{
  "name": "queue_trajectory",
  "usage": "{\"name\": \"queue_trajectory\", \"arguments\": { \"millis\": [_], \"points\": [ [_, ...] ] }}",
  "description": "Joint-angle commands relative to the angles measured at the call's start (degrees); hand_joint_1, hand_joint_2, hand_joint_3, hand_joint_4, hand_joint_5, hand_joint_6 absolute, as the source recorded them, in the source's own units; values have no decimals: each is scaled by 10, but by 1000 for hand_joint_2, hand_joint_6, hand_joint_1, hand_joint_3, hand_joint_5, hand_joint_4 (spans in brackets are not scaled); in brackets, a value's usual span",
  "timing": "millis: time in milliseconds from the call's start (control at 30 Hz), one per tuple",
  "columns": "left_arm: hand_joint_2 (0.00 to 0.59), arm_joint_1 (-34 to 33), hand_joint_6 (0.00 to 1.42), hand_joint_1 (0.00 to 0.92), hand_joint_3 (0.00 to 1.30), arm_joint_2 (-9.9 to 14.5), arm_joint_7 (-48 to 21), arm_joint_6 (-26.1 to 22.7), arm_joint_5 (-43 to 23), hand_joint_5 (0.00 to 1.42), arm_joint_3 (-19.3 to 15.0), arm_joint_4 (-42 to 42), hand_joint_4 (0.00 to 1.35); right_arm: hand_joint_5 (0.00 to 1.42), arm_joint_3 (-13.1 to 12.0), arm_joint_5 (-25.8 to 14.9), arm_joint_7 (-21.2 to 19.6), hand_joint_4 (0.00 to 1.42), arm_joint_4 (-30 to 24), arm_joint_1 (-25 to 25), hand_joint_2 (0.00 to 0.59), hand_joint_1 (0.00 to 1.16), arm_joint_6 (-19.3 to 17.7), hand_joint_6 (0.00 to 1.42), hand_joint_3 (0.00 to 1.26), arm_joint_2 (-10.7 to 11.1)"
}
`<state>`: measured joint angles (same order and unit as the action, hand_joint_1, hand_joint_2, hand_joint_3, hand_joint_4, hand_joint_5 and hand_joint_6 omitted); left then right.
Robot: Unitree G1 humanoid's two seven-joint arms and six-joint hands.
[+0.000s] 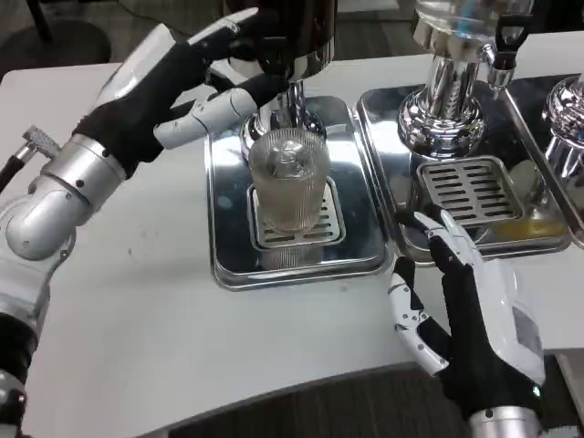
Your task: Grasp the cup under the faucet to collect the drink, then remove the cup.
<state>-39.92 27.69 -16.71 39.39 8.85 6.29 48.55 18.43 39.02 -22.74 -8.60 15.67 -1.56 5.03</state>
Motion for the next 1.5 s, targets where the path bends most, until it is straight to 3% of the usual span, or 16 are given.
{"name": "queue_trajectory", "arguments": {
  "millis": [33, 567, 833, 933, 1000, 1100, 1167, 1233, 1500],
  "points": [
    [68, -24, 508, 5, 191, -1, -40, -14, -13, 249, -9, 13, 178, 86, 0, -3, -8, 85, 13, -2, 568, 412, -14, 217, 241, -4],
    [61, -1, 490, 0, 245, 36, -118, -1, -32, 289, -19, -25, 229, 86, 0, -14, -4, 86, 29, -17, 568, 413, -17, 229, 241, -10],
    [61, 17, 486, 0, 246, 47, -140, -7, -46, 294, -25, -59, 236, 86, -15, -75, 26, 86, 56, -45, 568, 413, -38, 230, 241, -7],
    [61, 25, 485, 0, 247, 49, -148, -11, -50, 297, -29, -70, 241, 108, -26, -104, 44, 86, 63, -57, 456, 444, -41, 231, 229, -7],
    [61, 29, 485, 0, 250, 49, -152, -13, -52, 298, -32, -76, 242, 121, -34, -125, 56, 87, 71, -65, 428, 457, -45, 231, 228, -9],
    [61, 35, 485, 0, 252, 50, -156, -17, -55, 299, -33, -84, 244, 142, -38, -125, 61, 87, 75, -79, 366, 475, -46, 258, 221, -4],
    [61, 38, 484, 0, 253, 51, -158, -19, -57, 299, -34, -89, 245, 155, -48, -154, 80, 94, 93, -101, 320, 489, -43, 262, 213, -11],
    [61, 41, 484, 0, 254, 51, -160, -22, -60, 299, -35, -94, 245, 158, -56, -177, 98, 95, 114, -120, 302, 504, -43, 275, 201, -13],
    [61, 53, 484, 0, 254, 54, -164, -36, -69, 299, -38, -118, 245, 179, -52, -181, 129, 105, 180, -194, 230, 558, -55, 298, 131, -4]
  ]
}}
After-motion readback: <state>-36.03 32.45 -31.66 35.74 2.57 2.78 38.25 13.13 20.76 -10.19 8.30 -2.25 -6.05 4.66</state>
